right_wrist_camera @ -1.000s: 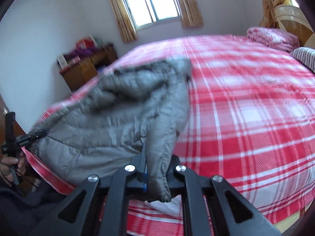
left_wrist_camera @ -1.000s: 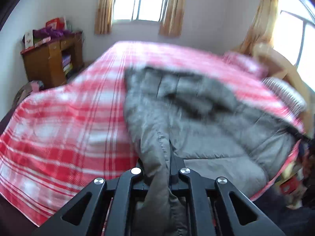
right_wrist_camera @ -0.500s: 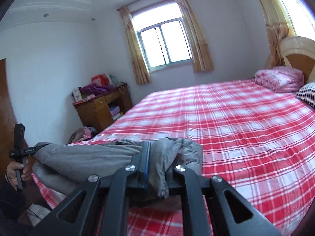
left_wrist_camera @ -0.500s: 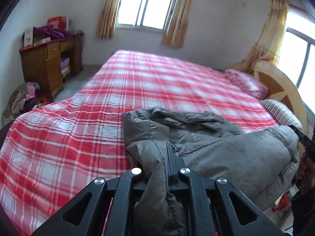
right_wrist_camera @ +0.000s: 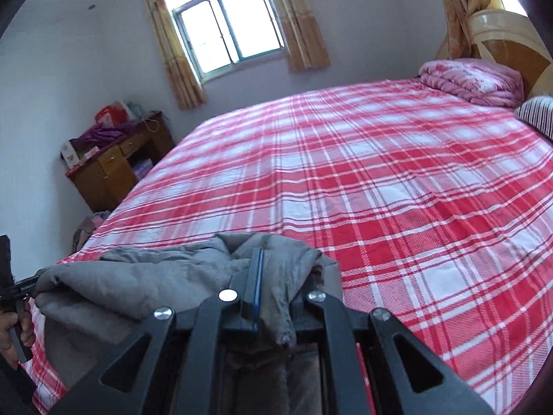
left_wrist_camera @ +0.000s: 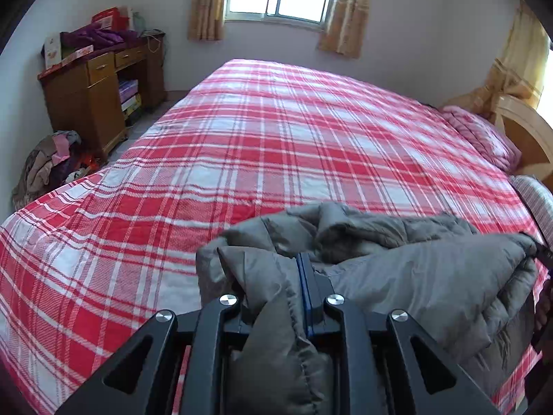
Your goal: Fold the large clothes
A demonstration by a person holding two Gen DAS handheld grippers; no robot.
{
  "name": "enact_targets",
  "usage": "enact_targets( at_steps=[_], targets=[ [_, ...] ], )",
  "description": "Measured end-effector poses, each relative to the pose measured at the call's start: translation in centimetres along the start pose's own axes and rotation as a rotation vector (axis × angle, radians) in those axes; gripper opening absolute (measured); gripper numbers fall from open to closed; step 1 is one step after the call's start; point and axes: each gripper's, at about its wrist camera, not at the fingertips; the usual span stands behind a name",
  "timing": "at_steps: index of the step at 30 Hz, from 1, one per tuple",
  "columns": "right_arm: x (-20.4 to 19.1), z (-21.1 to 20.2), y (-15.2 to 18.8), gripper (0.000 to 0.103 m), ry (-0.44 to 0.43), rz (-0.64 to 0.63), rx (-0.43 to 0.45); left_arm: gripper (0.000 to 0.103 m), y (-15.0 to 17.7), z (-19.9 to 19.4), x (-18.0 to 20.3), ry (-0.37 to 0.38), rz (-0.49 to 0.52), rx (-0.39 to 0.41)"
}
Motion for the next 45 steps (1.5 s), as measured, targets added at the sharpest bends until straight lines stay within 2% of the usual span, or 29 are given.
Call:
enact_targets(
  at_steps=[2,5,9,11,12,13,14,15,16,18,20,23,26,29,31,32,35,37,38,41,45],
  targets=[
    [0.9,1.9,-0.2,0.013,0.0,0.037,-0.02,0.029,-0.9,0.4,0.0,-0.005,-0.024,0.025],
    [2.0,3.5,-0.4,0.021,0.001,0.088,-0.043,0.033,-1.6,0.7,-0.2,-0.02,-0.052,0.059],
    [2.3,4.6,-0.3,0.036,0.025,0.102,-0.059,0.039,-1.9,0.9,-0.6,-0.036,-0.062,0.073],
    [2.2,5.1,-0.1,0.051,0.046,0.093,-0.069,0.041,-2.1,1.2,-0.8,-0.04,-0.077,0.064],
    [2.4,5.2,0.1,0.07,0.072,0.098,-0.072,0.043,-2.3,1.1,-1.2,-0.012,-0.108,0.065],
    [2.8,5.5,0.1,0.079,0.088,0.109,-0.07,0.053,-2.5,0.9,-1.6,0.022,-0.144,0.069],
    [3.3,5.3,0.3,0.079,0.101,0.132,-0.057,0.081,-2.7,0.8,-1.8,0.031,-0.165,0.079],
    [3.6,5.5,0.3,0.079,0.102,0.142,-0.058,0.095,-2.8,0.4,-1.9,0.016,-0.178,0.102],
    [3.7,5.7,0.3,0.079,0.103,0.144,-0.063,0.101,-2.9,-0.3,-1.9,-0.009,-0.185,0.162],
    [3.4,5.7,0.1,0.079,0.111,0.119,-0.067,0.101,-3.2,-1.1,-1.7,-0.024,-0.175,0.211],
    [3.0,5.6,-0.1,0.079,0.126,0.091,-0.061,0.101,-3.4,-1.6,-1.4,-0.077,-0.176,0.224],
    [2.4,4.3,-0.9,0.079,0.203,0.051,-0.028,0.101,-2.7,-3.0,-0.1,-0.189,-0.118,0.28],
    [0.9,1.5,-2.1,0.079,0.249,0.005,0.049,0.101,-1.6,-5.2,1.2,-0.304,-0.074,0.379],
    [-1.4,-1.4,-3.1,0.089,0.274,-0.06,0.131,0.101,-0.9,-7.1,2.4,-0.334,-0.053,0.461],
    [-3.0,-2.6,-3.5,0.092,0.261,-0.103,0.174,0.101,-0.2,-7.6,3.9,-0.312,-0.014,0.482],
    [-4.0,-2.7,-3.8,0.092,0.235,-0.132,0.179,0.101,0.0,-7.6,4.5,-0.307,0.007,0.475],
    [-6.8,-0.9,-4.6,0.091,0.134,-0.182,0.111,0.101,1.0,-5.7,7.5,-0.291,0.116,0.407],
    [-8.7,0.6,-4.9,0.075,0.069,-0.206,0.078,0.101,1.8,-3.5,9.1,-0.308,0.188,0.373],
    [-10.2,2.0,-5.1,0.071,0.041,-0.243,0.044,0.101,2.1,-2.5,9.6,-0.324,0.208,0.362],
    [-12.8,5.6,-4.6,0.063,0.004,-0.307,-0.024,0.101,2.3,1.4,10.4,-0.399,0.269,0.329],
    [-13.7,9.9,-2.9,0.063,0.047,-0.347,-0.088,0.101,2.0,6.1,8.4,-0.469,0.223,0.227]
  ],
)
Point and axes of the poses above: each gripper's, at about its wrist camera, not at the fingertips, and z roughly the way its jaws point, x to its right, y to its underside, and after that the axes turned 13 degrees about -z, right-handed
